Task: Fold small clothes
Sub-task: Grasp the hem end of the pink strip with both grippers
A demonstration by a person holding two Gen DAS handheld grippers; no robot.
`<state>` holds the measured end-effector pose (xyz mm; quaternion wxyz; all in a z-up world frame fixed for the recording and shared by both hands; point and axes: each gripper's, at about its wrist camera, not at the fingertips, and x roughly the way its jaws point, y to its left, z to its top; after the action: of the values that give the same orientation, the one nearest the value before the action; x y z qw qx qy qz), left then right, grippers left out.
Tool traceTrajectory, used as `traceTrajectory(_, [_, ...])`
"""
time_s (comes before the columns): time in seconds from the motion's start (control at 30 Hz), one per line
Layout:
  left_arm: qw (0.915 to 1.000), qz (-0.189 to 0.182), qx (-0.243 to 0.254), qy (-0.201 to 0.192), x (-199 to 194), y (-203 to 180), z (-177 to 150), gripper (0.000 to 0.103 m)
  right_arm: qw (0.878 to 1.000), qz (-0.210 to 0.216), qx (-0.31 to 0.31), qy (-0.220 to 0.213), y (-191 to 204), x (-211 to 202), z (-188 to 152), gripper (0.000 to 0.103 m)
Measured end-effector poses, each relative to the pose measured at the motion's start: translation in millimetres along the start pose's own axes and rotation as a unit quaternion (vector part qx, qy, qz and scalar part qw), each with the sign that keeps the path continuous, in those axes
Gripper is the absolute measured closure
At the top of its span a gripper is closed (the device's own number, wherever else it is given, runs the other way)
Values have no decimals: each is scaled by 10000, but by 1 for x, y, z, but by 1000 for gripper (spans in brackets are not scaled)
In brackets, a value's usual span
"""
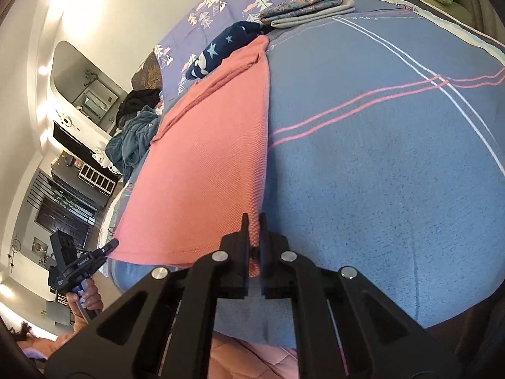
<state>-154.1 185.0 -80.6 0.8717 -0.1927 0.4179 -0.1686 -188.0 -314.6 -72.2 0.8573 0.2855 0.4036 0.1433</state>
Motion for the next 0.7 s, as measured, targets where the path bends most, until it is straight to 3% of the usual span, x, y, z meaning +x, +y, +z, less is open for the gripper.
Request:
traceTrajectory(0.13, [9997, -84, 78, -197, -12, -5, 2, 99, 9996, -29, -250, -145, 10, -6, 2, 97])
traceTrajectory(0.2, [9997, -53, 132, -186, -10, -6, 2, 97, 9990, -242, -319, -186, 9, -3, 1, 84])
traceTrajectory(0.23, [9999, -8, 125, -90, -5, -4, 0, 95, 9989, -324, -296, -139, 5, -1, -1, 69])
traceTrajectory(0.27, [9999, 83, 85, -5, 0, -2, -2, 86, 9992, -326, -236, -79, 1, 1, -2, 57])
traceTrajectory(0.3, [9998, 188, 17, 60, 3, 1, -5, 74, 9994, -310, -167, -31, -3, 3, -2, 57])
traceTrajectory(0.4, [9999, 60, -100, -20, 0, 6, -9, 65, 10000, -81, 17, 42, -13, 2, -2, 58])
traceTrajectory(0.5, [9999, -17, 133, 39, 1, 0, -10, 50, 9993, 238, -111, 252, -14, 8, 2, 43])
traceTrajectory(0.63, [9988, 19, 479, 75, 14, -10, -9, 49, 9972, 546, -284, 425, -11, 25, 10, 38])
traceTrajectory(0.67, [9989, -38, 459, 81, 16, -11, -7, 52, 9967, 638, -225, 454, -11, 29, 13, 43])
traceTrajectory(0.7, [9988, -153, 451, 122, 20, -14, -6, 76, 9960, 713, -157, 511, -11, 33, 16, 53])
